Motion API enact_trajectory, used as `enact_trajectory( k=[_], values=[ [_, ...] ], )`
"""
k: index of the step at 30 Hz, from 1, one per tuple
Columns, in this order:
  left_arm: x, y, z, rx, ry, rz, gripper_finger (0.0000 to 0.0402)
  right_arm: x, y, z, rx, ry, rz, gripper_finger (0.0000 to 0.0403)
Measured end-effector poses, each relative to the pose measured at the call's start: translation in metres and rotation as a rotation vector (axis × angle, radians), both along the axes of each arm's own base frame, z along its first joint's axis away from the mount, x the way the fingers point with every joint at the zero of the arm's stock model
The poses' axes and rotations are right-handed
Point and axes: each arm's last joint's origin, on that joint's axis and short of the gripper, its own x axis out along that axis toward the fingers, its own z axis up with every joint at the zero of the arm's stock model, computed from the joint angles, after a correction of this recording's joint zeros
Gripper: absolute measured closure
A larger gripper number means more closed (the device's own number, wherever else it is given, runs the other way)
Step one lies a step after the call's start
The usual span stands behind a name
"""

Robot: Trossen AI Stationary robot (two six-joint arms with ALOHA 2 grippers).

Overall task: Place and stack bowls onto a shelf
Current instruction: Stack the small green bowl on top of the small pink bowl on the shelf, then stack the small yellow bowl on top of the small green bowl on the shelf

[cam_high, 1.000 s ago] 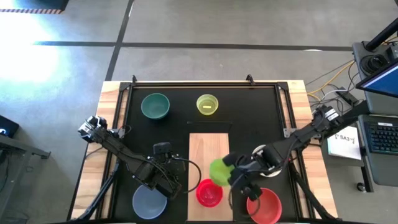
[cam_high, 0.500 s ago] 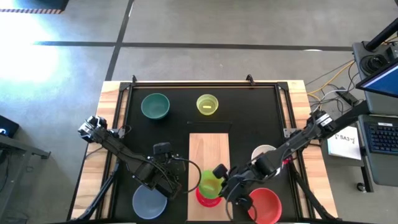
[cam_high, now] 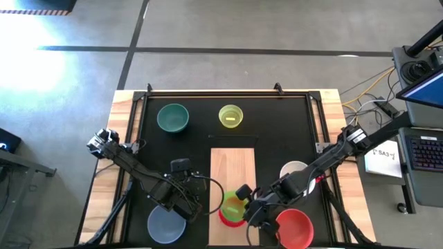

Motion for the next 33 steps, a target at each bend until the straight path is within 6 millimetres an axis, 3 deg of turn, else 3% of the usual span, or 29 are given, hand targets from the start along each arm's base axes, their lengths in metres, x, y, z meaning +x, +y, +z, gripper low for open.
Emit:
enact_trajectory(
  k=[10,16,23,28,33],
  values=[
    [0.001,0.0,0.0,-0.005,-0.006,0.0,0.0154,0.0,0.001,-0.001,-0.054,-0.031,0.069,0.0325],
    [0.001,-0.001,0.0,-0.007,-0.007,0.0,0.0154,-0.003,-0.001,0.008,-0.063,-0.051,0.082,0.0287],
    [0.003,-0.002,0.001,-0.022,-0.028,0.0,0.0154,-0.006,-0.006,0.047,-0.099,-0.011,-0.053,0.0297],
    [0.006,-0.001,0.001,-0.023,-0.046,-0.007,0.0154,-0.009,-0.023,0.08,-0.145,0.066,-0.189,0.0315],
    [0.008,0.01,0.0,0.035,0.013,-0.035,0.0154,-0.019,-0.045,0.098,-0.177,0.184,-0.279,0.0327]
  ],
)
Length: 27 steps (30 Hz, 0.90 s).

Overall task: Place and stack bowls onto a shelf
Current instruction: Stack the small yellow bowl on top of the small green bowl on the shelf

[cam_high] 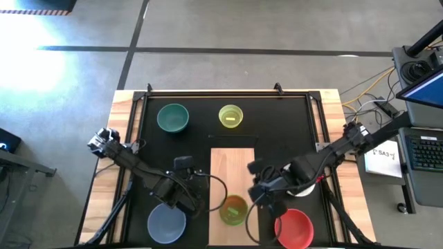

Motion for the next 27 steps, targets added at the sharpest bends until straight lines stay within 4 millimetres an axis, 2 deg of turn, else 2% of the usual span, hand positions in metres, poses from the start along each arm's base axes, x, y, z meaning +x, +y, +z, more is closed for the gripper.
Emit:
enact_trajectory(
  k=[5,11,14,19,22,27],
  values=[
    [-0.002,0.025,0.007,0.108,0.06,0.014,0.0154,-0.008,-0.028,0.007,-0.025,0.028,-0.102,0.033],
    [0.001,0.067,0.025,0.192,0.038,0.075,0.0154,-0.019,-0.067,0.009,-0.017,0.026,-0.223,0.0326],
    [0.0,0.1,0.038,0.225,-0.008,0.177,0.0154,-0.026,-0.087,0.006,-0.008,0.025,-0.299,0.0328],
    [-0.003,0.167,0.056,0.19,-0.066,0.39,0.0154,-0.038,-0.109,-0.002,0.01,0.027,-0.397,0.0325],
    [0.001,0.204,0.059,0.115,-0.089,0.424,0.0154,-0.044,-0.115,-0.009,0.026,0.03,-0.43,0.0321],
    [0.02,0.259,0.051,-0.018,-0.168,0.429,0.0154,-0.052,-0.118,-0.023,0.055,0.044,-0.497,0.0324]
  ],
)
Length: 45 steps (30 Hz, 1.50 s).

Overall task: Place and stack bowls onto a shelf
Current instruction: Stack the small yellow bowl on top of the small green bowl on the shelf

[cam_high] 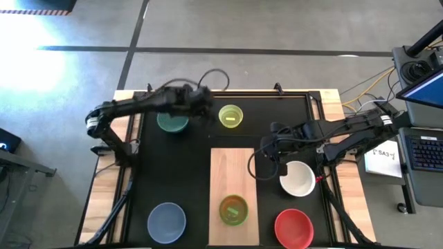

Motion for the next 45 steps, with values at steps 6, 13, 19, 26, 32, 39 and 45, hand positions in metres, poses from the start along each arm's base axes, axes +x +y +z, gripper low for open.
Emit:
enact_trajectory(
  k=[6,13,19,26,32,39,45],
  values=[
    [0.019,0.041,-0.031,-0.064,0.01,0.061,0.0154,-0.008,-0.002,-0.021,0.025,0.062,-0.083,0.0328],
    [0.049,0.054,-0.081,-0.1,0.095,0.084,0.0154,-0.012,-0.002,-0.036,0.033,0.106,-0.132,0.0321],
    [0.064,0.058,-0.107,-0.114,0.108,0.102,0.0154,-0.02,-0.001,-0.04,0.052,0.113,-0.17,0.0326],
    [0.073,0.057,-0.131,-0.125,0.058,0.141,0.0154,-0.037,-0.003,-0.042,0.063,0.105,-0.181,0.0325],
    [0.069,0.058,-0.16,-0.14,-0.011,0.206,0.0154,-0.052,-0.007,-0.042,0.07,0.084,-0.181,0.0319],
    [0.07,0.061,-0.169,-0.138,-0.098,0.254,0.0155,-0.061,-0.009,-0.036,0.083,0.037,-0.178,0.0326],
    [0.067,0.066,-0.173,-0.139,-0.086,0.268,0.0181,-0.061,-0.008,-0.033,0.093,0.0,-0.174,0.033]
  ],
)
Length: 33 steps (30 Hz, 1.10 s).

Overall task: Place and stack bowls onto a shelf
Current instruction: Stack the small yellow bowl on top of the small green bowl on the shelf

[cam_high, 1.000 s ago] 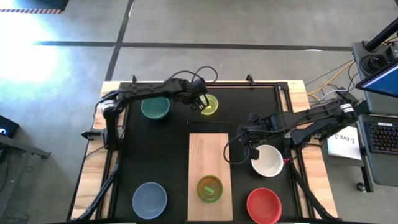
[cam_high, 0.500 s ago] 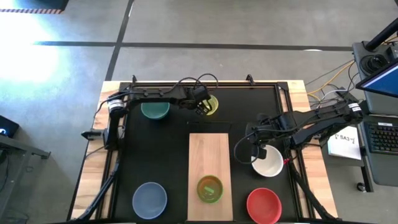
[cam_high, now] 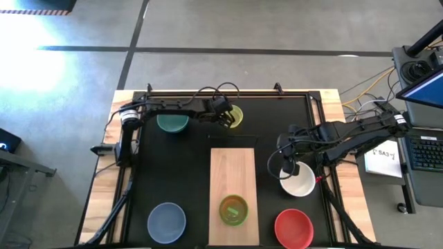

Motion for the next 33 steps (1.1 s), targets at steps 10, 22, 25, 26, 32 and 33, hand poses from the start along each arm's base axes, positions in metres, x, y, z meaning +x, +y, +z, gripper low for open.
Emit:
enact_trajectory(
  k=[10,22,25,26,32,33],
  values=[
    [-0.01,0.008,-0.01,-0.135,0.014,-0.048,0.0301,0.001,0.0,0.0,-0.005,-0.004,0.013,0.033],
    [-0.01,0.008,-0.01,-0.129,0.019,-0.092,0.0395,0.001,0.0,0.0,-0.007,-0.003,0.016,0.0329],
    [-0.011,0.007,-0.003,-0.123,0.004,-0.106,0.04,0.001,0.0,0.0,-0.007,-0.004,0.016,0.0333],
    [-0.012,0.007,0.001,-0.12,-0.005,-0.113,0.04,0.001,0.0,0.0,-0.007,-0.004,0.016,0.0334],
    [-0.016,0.005,0.02,-0.08,-0.034,-0.129,0.0401,0.001,0.0,0.0,-0.008,-0.005,0.013,0.0333],
    [-0.018,0.005,0.024,-0.068,-0.025,-0.125,0.0401,0.001,0.0,0.0,-0.006,-0.005,0.009,0.0333]
  ],
)
